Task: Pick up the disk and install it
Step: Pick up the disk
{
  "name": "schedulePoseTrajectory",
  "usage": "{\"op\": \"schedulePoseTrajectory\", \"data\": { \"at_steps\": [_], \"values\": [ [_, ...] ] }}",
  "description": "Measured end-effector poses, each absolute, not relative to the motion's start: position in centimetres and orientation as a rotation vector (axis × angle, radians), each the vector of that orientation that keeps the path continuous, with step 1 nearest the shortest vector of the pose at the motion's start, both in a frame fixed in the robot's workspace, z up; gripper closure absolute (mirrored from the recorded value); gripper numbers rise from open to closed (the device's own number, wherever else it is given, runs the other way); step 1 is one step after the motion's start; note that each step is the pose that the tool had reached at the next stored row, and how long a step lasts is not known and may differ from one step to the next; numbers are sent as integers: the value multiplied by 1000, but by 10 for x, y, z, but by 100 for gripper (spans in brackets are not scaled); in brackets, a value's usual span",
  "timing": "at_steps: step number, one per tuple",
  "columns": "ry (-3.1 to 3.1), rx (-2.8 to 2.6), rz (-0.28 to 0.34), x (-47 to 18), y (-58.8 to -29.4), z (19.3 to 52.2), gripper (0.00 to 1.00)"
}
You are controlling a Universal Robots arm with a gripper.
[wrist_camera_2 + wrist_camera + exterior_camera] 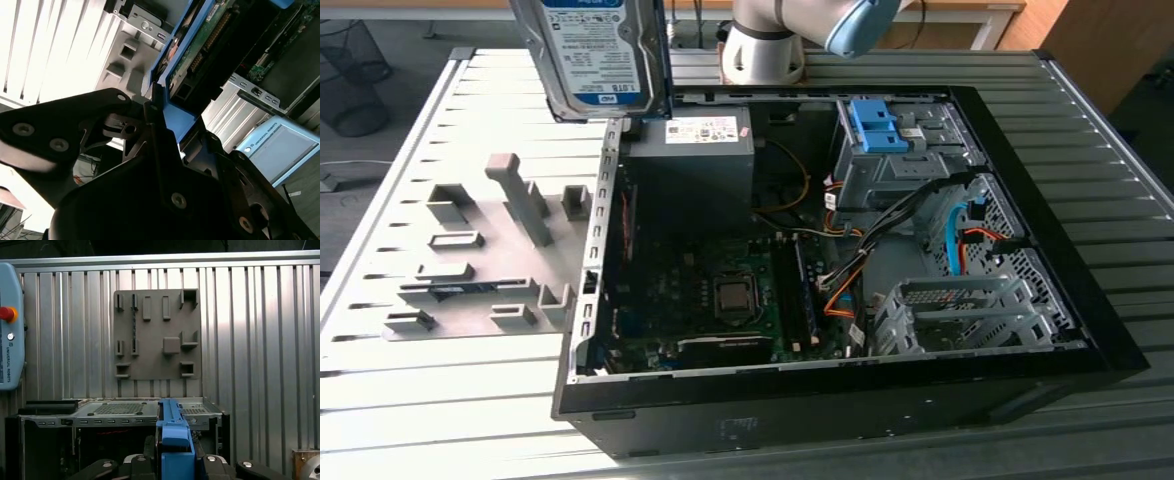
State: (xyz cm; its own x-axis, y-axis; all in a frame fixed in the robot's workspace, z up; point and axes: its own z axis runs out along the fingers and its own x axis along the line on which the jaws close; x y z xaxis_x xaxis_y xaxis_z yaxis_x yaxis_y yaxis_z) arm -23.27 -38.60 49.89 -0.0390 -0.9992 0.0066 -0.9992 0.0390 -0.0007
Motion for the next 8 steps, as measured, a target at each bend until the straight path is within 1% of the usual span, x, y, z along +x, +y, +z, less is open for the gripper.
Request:
{"op": "schedulePoseTrajectory", "data": {
  "at_steps": [5,8],
  "values": [
    [-2261,2175,8,-232,-404,497,64],
    [-2261,2175,8,-228,-409,496,64]
  ]
}}
